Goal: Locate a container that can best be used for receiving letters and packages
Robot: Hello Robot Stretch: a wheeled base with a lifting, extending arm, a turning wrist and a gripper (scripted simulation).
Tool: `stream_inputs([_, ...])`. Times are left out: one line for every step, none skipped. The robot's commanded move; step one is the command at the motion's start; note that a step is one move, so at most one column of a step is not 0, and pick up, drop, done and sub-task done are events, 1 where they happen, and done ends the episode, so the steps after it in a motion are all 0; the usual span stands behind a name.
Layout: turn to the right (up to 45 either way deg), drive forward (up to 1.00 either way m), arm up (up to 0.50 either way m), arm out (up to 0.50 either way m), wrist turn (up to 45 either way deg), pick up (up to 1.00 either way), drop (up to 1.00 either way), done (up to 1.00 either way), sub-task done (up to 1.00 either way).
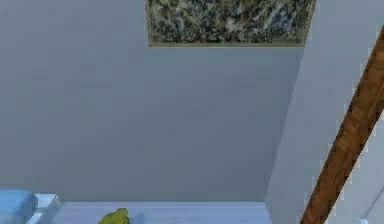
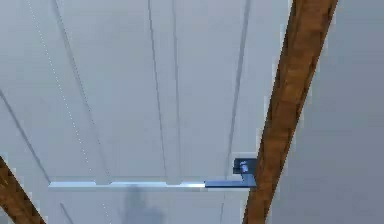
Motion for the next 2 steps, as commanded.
stream_inputs([-45.0,0.0,0.0,0.0,0.0,0.0,0.0,0.0,0.0])
stream_inputs([-45.0,0.0,0.0,0.0,0.0,0.0,0.0,0.0,0.0])
